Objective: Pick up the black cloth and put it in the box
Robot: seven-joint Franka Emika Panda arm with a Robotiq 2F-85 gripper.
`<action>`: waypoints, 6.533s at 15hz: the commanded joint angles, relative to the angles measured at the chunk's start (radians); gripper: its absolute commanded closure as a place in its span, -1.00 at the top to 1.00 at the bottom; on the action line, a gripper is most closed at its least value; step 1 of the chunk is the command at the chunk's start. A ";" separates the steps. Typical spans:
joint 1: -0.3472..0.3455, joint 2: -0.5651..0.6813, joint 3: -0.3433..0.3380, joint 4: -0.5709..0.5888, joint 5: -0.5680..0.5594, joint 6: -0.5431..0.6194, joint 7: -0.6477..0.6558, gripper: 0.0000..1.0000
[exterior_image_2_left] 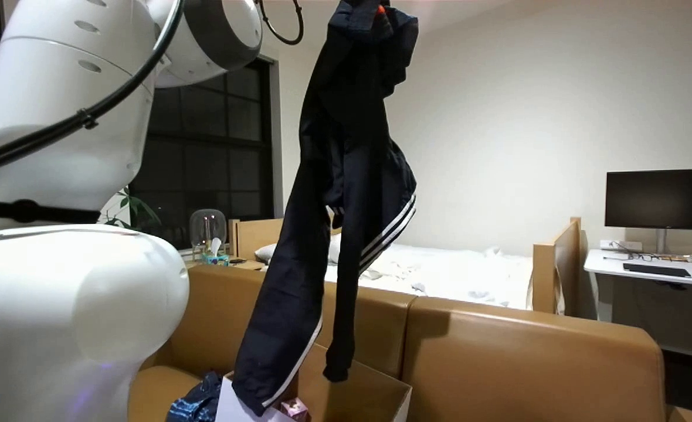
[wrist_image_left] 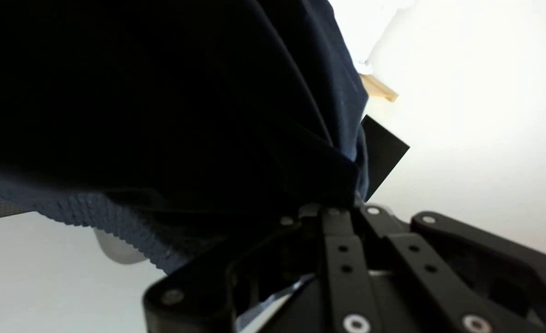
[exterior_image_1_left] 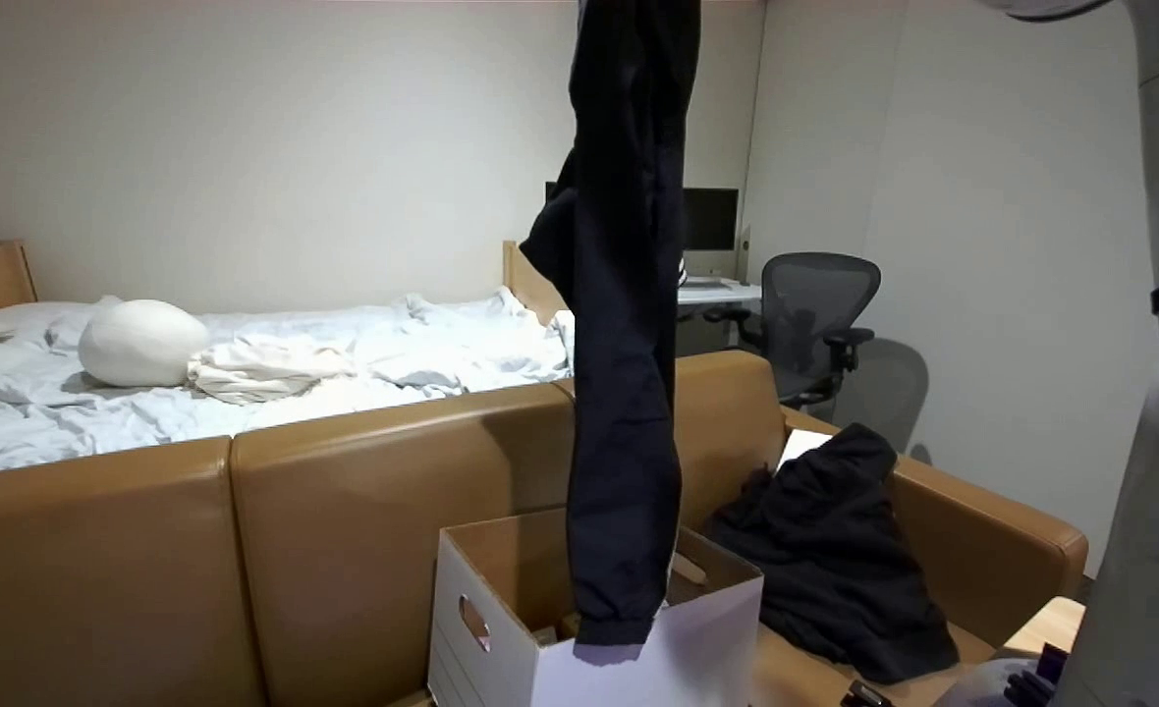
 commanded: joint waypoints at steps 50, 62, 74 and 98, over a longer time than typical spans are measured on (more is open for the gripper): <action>-0.181 0.706 0.077 -0.011 0.258 -0.573 -1.016 -0.99; -0.072 0.908 0.061 -0.033 0.163 -0.954 -1.349 -0.99; 0.082 0.981 0.074 -0.264 -0.246 -1.157 -1.754 -0.46; -0.249 0.667 0.128 0.019 0.184 -1.014 -1.448 1.00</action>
